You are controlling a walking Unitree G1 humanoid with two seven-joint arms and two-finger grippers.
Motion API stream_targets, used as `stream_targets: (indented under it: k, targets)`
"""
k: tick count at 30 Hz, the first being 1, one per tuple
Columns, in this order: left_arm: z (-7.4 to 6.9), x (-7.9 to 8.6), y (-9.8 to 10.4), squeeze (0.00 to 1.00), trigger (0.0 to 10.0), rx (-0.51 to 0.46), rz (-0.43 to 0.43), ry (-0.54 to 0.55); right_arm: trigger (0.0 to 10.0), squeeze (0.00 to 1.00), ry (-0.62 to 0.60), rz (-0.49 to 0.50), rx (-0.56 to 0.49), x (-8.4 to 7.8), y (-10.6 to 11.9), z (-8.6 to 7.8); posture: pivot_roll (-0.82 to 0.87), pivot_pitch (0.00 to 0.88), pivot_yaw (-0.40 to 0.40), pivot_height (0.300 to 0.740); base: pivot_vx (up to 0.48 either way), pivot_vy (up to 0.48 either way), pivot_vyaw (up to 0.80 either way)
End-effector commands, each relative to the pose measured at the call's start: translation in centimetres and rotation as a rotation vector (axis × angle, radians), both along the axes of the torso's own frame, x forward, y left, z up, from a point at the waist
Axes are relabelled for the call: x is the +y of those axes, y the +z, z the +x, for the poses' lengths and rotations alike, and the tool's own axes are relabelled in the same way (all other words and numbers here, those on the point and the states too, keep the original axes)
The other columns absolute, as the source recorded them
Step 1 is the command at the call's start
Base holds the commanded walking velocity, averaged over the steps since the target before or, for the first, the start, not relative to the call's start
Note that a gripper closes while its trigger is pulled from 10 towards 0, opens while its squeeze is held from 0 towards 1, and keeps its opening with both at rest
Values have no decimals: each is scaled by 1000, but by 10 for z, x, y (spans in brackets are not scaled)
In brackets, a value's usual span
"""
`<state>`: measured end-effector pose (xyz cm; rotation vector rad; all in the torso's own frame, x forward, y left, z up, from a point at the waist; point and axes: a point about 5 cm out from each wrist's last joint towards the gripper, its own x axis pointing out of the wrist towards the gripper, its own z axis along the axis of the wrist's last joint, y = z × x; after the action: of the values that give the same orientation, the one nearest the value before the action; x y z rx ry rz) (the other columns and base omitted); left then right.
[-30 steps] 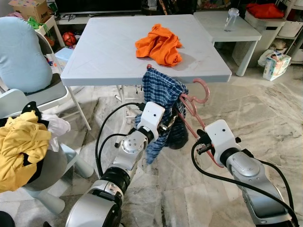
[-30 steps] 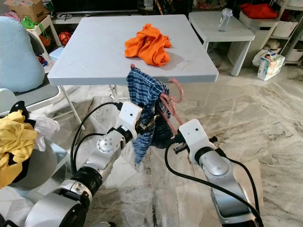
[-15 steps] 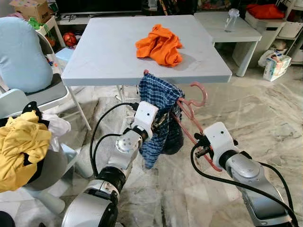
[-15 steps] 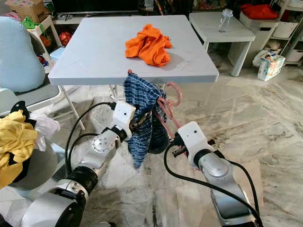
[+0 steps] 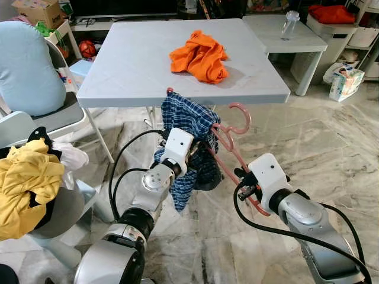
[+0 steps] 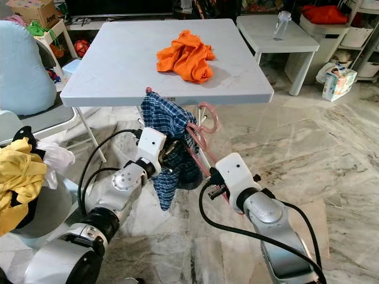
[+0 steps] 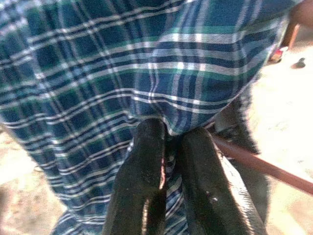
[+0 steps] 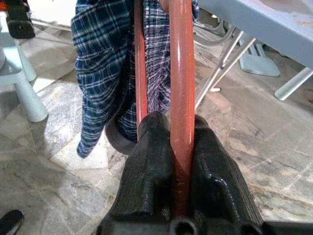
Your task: Hang hanger
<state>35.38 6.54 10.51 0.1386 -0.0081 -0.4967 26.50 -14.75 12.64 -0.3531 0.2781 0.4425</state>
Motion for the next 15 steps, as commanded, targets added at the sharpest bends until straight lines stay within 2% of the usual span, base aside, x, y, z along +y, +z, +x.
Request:
stream_targets:
  k: [1,6,9,15]
  targets:
    - [3,5,2,0,0,-2,29,21,0,0,16,9,-27,3,7,-1,-22,38,30,740,0,0,0]
    - [4,12,2,0,0,-11,38,45,0,0,8,-12,-28,-2,6,0,-21,38,28,740,0,0,0]
    - [7,18,10,0,0,-61,40,77,0,0,-22,-57,-22,-13,1,1,-17,41,27,740,0,0,0]
    - [9,23,16,0,0,-104,44,93,0,0,-19,-143,-33,-19,-4,1,-14,41,24,740,0,0,0]
